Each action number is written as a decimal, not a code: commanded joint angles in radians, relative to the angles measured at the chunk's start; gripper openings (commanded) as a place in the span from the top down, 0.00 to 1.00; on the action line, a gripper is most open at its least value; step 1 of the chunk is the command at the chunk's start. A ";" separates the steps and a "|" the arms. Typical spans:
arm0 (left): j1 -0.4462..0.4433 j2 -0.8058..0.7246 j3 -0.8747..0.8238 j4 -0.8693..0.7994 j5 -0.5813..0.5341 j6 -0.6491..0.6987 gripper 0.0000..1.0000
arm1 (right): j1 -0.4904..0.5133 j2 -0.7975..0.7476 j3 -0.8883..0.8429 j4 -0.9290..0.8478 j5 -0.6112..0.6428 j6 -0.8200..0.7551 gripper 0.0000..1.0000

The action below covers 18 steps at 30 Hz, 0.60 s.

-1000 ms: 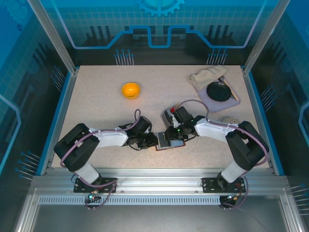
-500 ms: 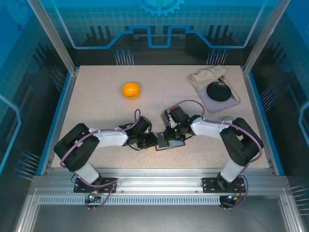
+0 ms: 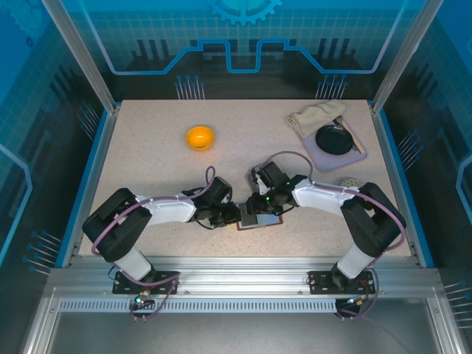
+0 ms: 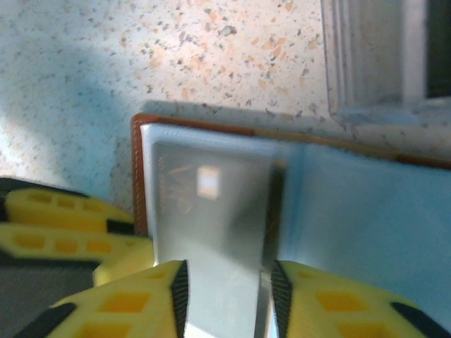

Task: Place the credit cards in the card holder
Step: Insert the credit card into the card slot, then pick up the credit card from the storage box.

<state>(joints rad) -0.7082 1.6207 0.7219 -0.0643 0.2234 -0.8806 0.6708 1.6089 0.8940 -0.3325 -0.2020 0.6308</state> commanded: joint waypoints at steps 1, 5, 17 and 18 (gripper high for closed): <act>0.013 -0.041 0.010 -0.065 -0.049 0.017 0.73 | -0.027 -0.130 0.039 -0.103 0.028 -0.050 0.55; 0.031 -0.098 0.016 -0.103 -0.061 0.016 0.67 | -0.114 -0.216 0.102 -0.216 0.088 -0.116 0.43; 0.133 0.077 0.358 -0.192 0.012 0.023 0.49 | -0.339 -0.053 0.434 -0.454 0.173 -0.296 0.19; 0.134 0.114 0.401 -0.219 0.008 0.018 0.50 | -0.337 -0.039 0.445 -0.450 0.173 -0.303 0.19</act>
<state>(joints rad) -0.5793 1.6554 1.0344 -0.2142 0.2058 -0.8795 0.3367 1.5162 1.2942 -0.6781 -0.0418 0.3962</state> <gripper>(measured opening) 0.506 0.806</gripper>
